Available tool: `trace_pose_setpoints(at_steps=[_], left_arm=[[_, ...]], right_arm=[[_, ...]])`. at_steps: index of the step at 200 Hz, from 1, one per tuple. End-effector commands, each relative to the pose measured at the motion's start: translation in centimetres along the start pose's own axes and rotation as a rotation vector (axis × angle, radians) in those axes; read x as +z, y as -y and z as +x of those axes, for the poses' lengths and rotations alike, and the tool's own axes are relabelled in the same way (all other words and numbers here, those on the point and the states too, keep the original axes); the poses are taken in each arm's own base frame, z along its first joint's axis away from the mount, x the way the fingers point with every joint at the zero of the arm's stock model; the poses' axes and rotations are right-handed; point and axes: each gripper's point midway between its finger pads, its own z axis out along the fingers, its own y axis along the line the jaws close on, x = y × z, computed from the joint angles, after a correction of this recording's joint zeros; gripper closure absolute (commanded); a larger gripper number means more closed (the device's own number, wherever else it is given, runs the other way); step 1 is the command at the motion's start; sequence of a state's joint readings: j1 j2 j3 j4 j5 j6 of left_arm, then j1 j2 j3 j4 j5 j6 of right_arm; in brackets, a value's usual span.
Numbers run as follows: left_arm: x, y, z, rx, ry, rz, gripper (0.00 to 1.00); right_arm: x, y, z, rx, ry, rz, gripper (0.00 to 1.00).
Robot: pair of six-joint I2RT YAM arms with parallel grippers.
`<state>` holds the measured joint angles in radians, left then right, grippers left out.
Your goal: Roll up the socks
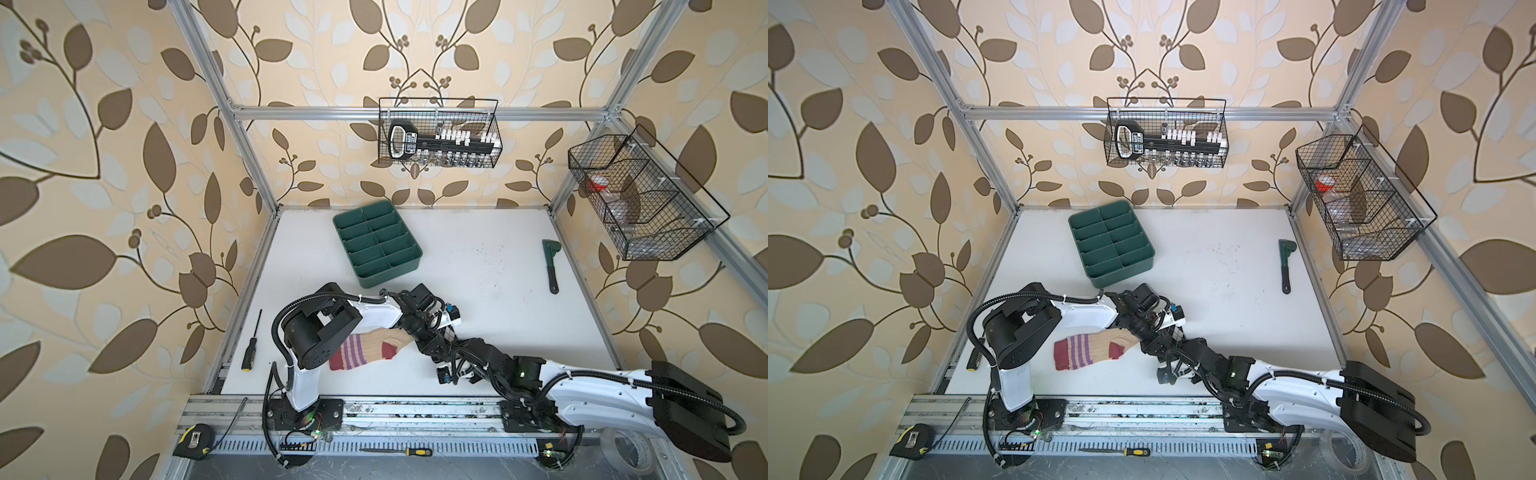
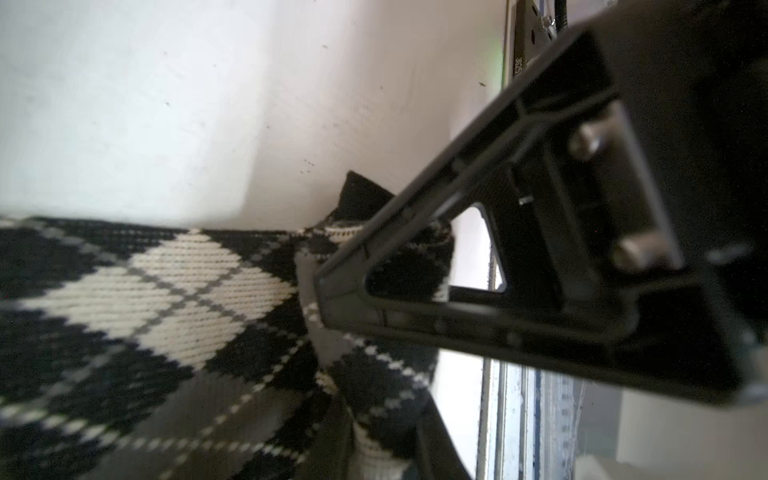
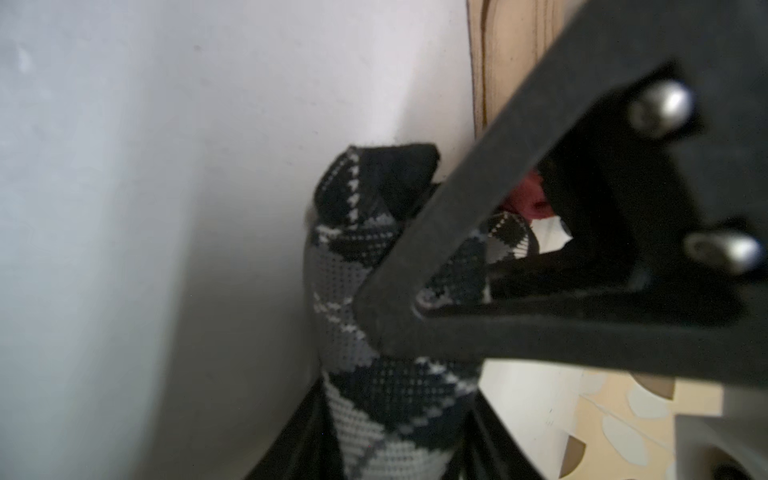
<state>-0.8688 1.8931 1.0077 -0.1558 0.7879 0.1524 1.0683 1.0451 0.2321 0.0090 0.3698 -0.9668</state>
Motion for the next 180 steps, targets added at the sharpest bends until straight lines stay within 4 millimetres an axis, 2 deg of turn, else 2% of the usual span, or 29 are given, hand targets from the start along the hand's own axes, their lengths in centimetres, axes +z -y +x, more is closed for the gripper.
trace_pose_setpoints(at_steps=[1,12,35,54,63,82,90,97,109,124,143,165,180], left_arm=[[1.0,-2.2,6.4,-0.156,-0.177,-0.098,0.73],[0.6,-2.2,5.8,-0.137,-0.155,-0.120,0.68],[-1.1,-1.9,3.8,-0.078,-0.087,-0.183,0.58],[-3.5,-2.0,1.3,-0.036,0.004,-0.278,0.52],[-5.0,-2.3,0.1,-0.023,0.059,-0.338,0.45],[-9.5,-2.2,-2.4,0.035,0.197,-0.471,0.38],[-12.1,-2.4,-3.4,0.062,0.265,-0.569,0.37],[-15.2,-1.8,-4.6,0.105,0.355,-0.666,0.35],[-19.7,-0.8,-5.6,0.175,0.476,-0.823,0.29],[-25.1,1.0,-5.6,0.232,0.621,-0.994,0.23],[-29.1,3.7,-4.7,0.350,0.695,-1.100,0.19],[-30.6,6.2,-3.2,0.463,0.671,-1.125,0.19],[-30.2,7.5,-2.1,0.533,0.629,-1.085,0.21]], right_arm=[[0.0,-0.1,-0.9,0.010,0.028,-0.042,0.80],[-0.1,-0.4,-0.8,0.008,0.024,-0.063,0.87],[-0.5,-1.2,-0.8,0.011,0.021,-0.122,0.94],[-1.0,-1.8,-0.9,0.030,0.013,-0.177,0.97],[-1.3,-2.0,-0.9,0.040,0.008,-0.203,0.97],[-1.9,-2.7,-1.1,0.068,0.004,-0.268,0.97],[-2.2,-3.0,-1.3,0.085,0.006,-0.301,0.98],[-2.5,-3.2,-1.6,0.102,0.013,-0.334,0.98],[-2.8,-3.4,-2.1,0.140,0.012,-0.374,0.99],[-3.0,-3.7,-2.6,0.180,0.020,-0.428,0.99],[-2.9,-4.2,-3.3,0.217,0.011,-0.493,1.00],[-2.7,-3.9,-4.5,0.267,0.008,-0.545,1.00],[-2.5,-3.9,-5.0,0.297,-0.008,-0.578,1.00]])
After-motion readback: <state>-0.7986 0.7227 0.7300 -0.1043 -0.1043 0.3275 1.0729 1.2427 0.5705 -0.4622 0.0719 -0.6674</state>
